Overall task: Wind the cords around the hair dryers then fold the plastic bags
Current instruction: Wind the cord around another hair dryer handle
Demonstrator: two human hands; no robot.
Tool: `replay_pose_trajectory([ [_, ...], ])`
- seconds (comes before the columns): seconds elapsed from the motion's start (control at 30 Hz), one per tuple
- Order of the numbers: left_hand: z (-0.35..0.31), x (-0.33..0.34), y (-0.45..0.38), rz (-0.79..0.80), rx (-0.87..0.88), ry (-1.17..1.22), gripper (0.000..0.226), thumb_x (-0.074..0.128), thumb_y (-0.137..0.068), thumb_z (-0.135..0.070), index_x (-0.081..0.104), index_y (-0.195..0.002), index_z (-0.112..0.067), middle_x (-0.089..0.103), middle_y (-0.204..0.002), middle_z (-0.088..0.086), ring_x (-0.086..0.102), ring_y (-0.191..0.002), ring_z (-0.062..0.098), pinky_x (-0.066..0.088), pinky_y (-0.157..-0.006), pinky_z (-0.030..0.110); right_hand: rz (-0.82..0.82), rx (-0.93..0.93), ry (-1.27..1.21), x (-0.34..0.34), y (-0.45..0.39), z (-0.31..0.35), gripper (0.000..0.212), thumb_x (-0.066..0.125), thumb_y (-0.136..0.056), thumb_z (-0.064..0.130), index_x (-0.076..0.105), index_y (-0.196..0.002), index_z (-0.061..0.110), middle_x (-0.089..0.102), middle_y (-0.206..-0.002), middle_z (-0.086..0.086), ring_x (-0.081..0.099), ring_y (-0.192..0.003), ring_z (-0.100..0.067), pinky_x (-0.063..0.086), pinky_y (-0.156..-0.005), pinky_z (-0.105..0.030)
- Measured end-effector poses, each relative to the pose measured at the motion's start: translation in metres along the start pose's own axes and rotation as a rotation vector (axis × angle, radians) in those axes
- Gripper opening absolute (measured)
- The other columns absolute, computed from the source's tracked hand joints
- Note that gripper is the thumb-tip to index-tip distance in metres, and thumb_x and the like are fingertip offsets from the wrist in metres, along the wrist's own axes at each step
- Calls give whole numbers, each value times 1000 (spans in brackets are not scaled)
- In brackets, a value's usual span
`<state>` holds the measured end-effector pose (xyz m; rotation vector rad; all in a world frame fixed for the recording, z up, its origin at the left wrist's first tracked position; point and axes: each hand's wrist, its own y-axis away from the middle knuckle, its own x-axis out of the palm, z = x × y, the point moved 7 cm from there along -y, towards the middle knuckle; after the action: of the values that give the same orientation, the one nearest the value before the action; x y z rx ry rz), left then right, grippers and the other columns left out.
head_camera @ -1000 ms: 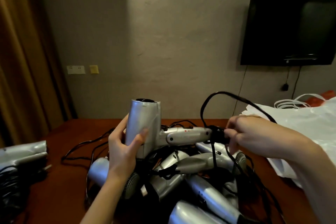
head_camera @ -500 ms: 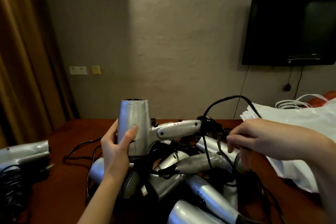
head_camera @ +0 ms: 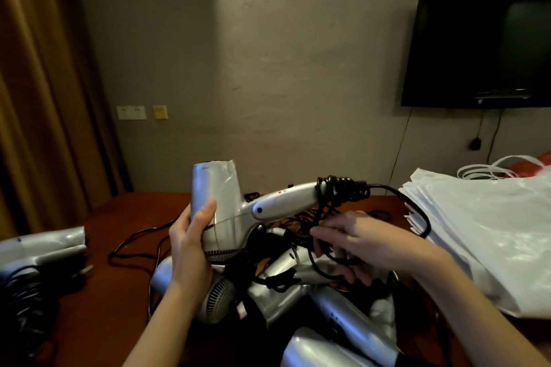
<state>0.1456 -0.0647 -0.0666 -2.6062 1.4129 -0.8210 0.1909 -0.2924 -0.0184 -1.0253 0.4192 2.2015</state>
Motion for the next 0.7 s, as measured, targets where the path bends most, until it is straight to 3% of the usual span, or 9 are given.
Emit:
replay_pose_trajectory([
  [0.07, 3, 3, -1, 74, -64, 28, 102, 84, -39, -67, 65, -109, 3, 64, -92, 26, 62, -77, 34, 51, -64, 37, -22, 61, 15, -8, 4, -5, 55, 42, -87, 62, 64, -74, 14, 57, -47, -4, 46, -36, -16, 41, -42, -23],
  [0.13, 5, 6, -1, 146, -109, 40, 106, 84, -39, -68, 64, -114, 4, 65, -97, 31, 64, -80, 35, 54, -65, 36, -18, 105, 11, -11, 8, -7, 66, 42, -75, 72, 69, -70, 12, 51, -45, 0, 44, -39, -14, 40, -45, -22],
  [0.27, 11, 8, 2, 215, -173, 51, 113, 85, -36, -68, 58, -113, 11, 62, -96, 29, 61, -80, 36, 53, -64, 35, -81, 148, -136, -20, 11, -19, 31, 57, -92, 41, 60, -67, 21, 50, -38, 18, 49, -39, 1, 37, -45, -9],
  [0.33, 13, 8, 5, 227, -193, 24, 117, 85, -30, -69, 56, -110, 11, 56, -96, 27, 54, -80, 35, 48, -63, 35, -99, 221, -237, -26, 10, -27, 38, 55, -97, 21, 60, -60, 28, 53, -38, 21, 54, -42, 9, 42, -51, -7],
  [0.4, 11, 11, 7, 251, -175, -17, 117, 86, -25, -69, 58, -107, 10, 59, -86, 27, 58, -72, 33, 50, -57, 32, -66, 169, -260, -28, 8, -20, 26, 70, -73, 35, 67, -50, 23, 66, -61, 5, 60, -63, -7, 46, -68, -21],
  [0.43, 9, 13, 8, 267, -153, -38, 114, 86, -24, -69, 60, -103, 9, 62, -82, 24, 60, -68, 32, 51, -55, 31, -70, 127, -233, -30, 9, -16, 20, 73, -57, 39, 68, -59, 21, 65, -72, -4, 57, -73, -19, 43, -71, -31],
  [0.5, 2, 16, 9, 283, -93, -71, 104, 85, -26, -71, 63, -96, 2, 65, -75, 17, 63, -62, 26, 51, -51, 29, -116, 108, -294, -37, 17, -12, 23, 72, -50, 34, 64, -65, 19, 55, -74, -8, 47, -71, -22, 37, -60, -29],
  [0.6, -6, 21, 10, 292, 12, -116, 86, 84, -37, -68, 65, -94, -5, 67, -75, 11, 64, -64, 22, 52, -51, 28, -140, 132, -335, -43, 22, -11, 19, 76, -68, 29, 60, -74, 19, 43, -67, -6, 37, -57, -14, 26, -46, -22],
  [0.7, -9, 23, 12, 287, 77, -154, 56, 70, -55, -51, 67, -96, -12, 69, -79, 6, 65, -71, 22, 53, -53, 26, -253, 122, -123, -50, 19, -3, 34, 64, -83, 49, 60, -66, 19, 44, -64, -6, 40, -54, -17, 31, -50, -26],
])
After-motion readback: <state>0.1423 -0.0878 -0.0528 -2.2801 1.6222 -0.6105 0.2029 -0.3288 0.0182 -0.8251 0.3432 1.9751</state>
